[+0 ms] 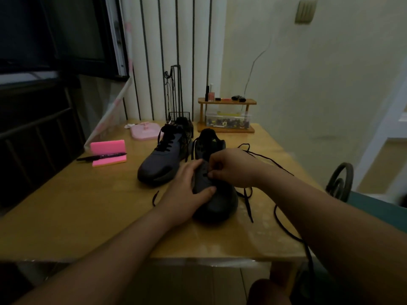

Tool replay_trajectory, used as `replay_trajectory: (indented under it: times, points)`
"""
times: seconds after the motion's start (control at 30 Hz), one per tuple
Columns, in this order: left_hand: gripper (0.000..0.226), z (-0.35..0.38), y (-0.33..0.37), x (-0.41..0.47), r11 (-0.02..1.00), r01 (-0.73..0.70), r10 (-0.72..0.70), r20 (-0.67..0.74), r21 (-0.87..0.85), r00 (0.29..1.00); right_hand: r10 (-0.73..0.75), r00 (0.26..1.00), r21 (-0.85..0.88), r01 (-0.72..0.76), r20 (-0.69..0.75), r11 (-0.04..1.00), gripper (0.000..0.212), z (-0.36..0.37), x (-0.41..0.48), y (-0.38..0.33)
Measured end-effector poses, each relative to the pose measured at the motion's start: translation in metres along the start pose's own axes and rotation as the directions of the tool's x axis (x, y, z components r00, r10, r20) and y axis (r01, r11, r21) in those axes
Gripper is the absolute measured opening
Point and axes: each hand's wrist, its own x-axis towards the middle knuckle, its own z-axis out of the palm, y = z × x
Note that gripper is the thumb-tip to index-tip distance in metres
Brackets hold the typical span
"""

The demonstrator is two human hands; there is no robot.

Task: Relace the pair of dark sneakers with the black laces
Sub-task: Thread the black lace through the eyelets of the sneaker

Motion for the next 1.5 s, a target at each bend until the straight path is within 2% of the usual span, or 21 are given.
replay_trajectory:
  times: [0.1, 0.2, 0.27, 0.33, 0.37, 0.4, 0.43, 0.5, 0.53, 0.6, 0.67, 0.73, 0.83, 0.93, 1.03, 1.1, 1.2, 1.27, 1.33, 1.4, 1.5]
  points:
    - [0.083, 0.004, -0.003, 0.0, 1.0, 0.009, -0.009, 0.026, -0.005, 1.0, -0.008, 0.998, -0.008, 0.008, 0.064, 1.0, 0.007, -0.004, 0.0, -0.006]
    - [0.087, 0.003, -0.003, 0.001, 0.997, 0.046, -0.048, 0.035, 0.057, 0.998, 0.056, 0.99, 0.268, -0.088, 0.127, 0.959, 0.014, -0.005, -0.005, -0.004]
    - [0.089, 0.003, -0.002, 0.001, 0.994, 0.063, -0.065, 0.029, 0.093, 0.997, 0.103, 0.983, 0.524, -0.17, 0.155, 0.834, 0.014, -0.003, -0.013, 0.001]
    - [0.089, 0.003, -0.001, 0.0, 0.99, 0.078, -0.081, 0.02, 0.12, 0.997, 0.139, 0.978, 0.745, -0.211, 0.159, 0.632, 0.035, 0.0, -0.019, 0.009]
    - [0.089, 0.003, 0.0, 0.0, 0.988, 0.082, -0.085, 0.016, 0.128, 0.996, 0.16, 0.977, 0.792, -0.211, 0.144, 0.573, 0.04, 0.0, -0.022, 0.011]
    - [0.088, 0.003, 0.001, 0.0, 0.987, 0.086, -0.089, 0.012, 0.132, 0.996, 0.18, 0.978, 0.78, -0.197, 0.109, 0.594, 0.035, -0.002, -0.026, 0.009]
    - [0.086, 0.003, 0.001, -0.001, 0.987, 0.086, -0.089, 0.01, 0.135, 0.996, 0.193, 0.979, 0.704, -0.179, 0.06, 0.687, 0.027, -0.004, -0.028, 0.004]
    - [0.083, 0.003, 0.002, -0.001, 0.985, 0.083, -0.086, 0.012, 0.153, 0.996, 0.191, 0.981, 0.441, -0.157, -0.033, 0.884, 0.03, -0.007, -0.027, -0.005]
    - [0.082, 0.003, 0.001, -0.001, 0.984, 0.08, -0.083, 0.014, 0.161, 0.996, 0.174, 0.983, 0.303, -0.152, -0.05, 0.941, 0.033, -0.008, -0.026, -0.008]
    - [0.081, 0.003, 0.0, -0.002, 0.983, 0.072, -0.075, 0.015, 0.167, 0.997, 0.153, 0.988, 0.132, -0.152, 0.007, 0.979, 0.032, -0.007, -0.026, -0.016]
    - [0.084, 0.003, 0.001, -0.001, 0.979, 0.074, -0.078, 0.015, 0.192, 0.997, 0.117, 0.989, 0.046, -0.121, 0.088, 0.992, 0.023, -0.005, -0.029, -0.02]
    - [0.084, 0.003, 0.002, -0.001, 0.976, 0.073, -0.076, 0.008, 0.204, 0.997, 0.049, 0.988, 0.181, -0.075, 0.144, 0.981, 0.012, -0.008, -0.04, -0.021]
    - [0.078, 0.004, 0.001, -0.002, 0.978, 0.054, -0.053, -0.01, 0.202, 0.999, 0.009, 0.983, 0.519, -0.104, 0.182, 0.849, 0.01, -0.014, -0.054, -0.009]
    - [0.077, 0.004, 0.003, -0.003, 0.977, 0.065, -0.061, -0.026, 0.205, 0.998, 0.26, 0.963, 0.644, -0.247, 0.076, 0.725, 0.022, -0.008, -0.056, 0.013]
    - [0.078, 0.003, 0.007, -0.004, 0.965, 0.05, -0.041, -0.038, 0.257, 0.998, 0.421, 0.901, 0.587, -0.398, 0.105, 0.705, 0.036, 0.003, -0.053, 0.02]
    - [0.073, 0.003, 0.009, -0.006, 0.958, 0.036, -0.017, -0.068, 0.284, 0.998, 0.425, 0.898, 0.571, -0.411, 0.116, 0.711, 0.046, 0.011, -0.049, 0.019]
    - [0.048, 0.0, 0.015, -0.008, 0.954, -0.011, 0.054, -0.135, 0.301, 0.989, 0.42, 0.905, 0.565, -0.384, 0.072, 0.731, 0.053, 0.02, -0.041, 0.018]
    - [0.033, 0.0, 0.019, -0.007, 0.93, -0.055, 0.117, -0.153, 0.363, 0.981, 0.401, 0.915, 0.488, -0.367, 0.037, 0.792, 0.049, 0.023, -0.037, 0.015]
    - [0.029, 0.0, 0.024, -0.005, 0.931, -0.054, 0.108, -0.129, 0.361, 0.986, 0.367, 0.93, 0.426, -0.324, -0.022, 0.845, 0.038, 0.022, -0.034, 0.012]
    - [0.034, 0.002, 0.029, -0.004, 0.945, -0.018, 0.058, -0.113, 0.326, 0.992, 0.337, 0.939, 0.422, -0.279, -0.07, 0.863, 0.027, 0.021, -0.032, 0.011]
    - [0.047, 0.006, 0.032, -0.002, 0.939, 0.03, 0.005, -0.101, 0.342, 0.995, 0.297, 0.949, 0.478, -0.212, -0.108, 0.852, 0.025, 0.021, -0.041, 0.008]
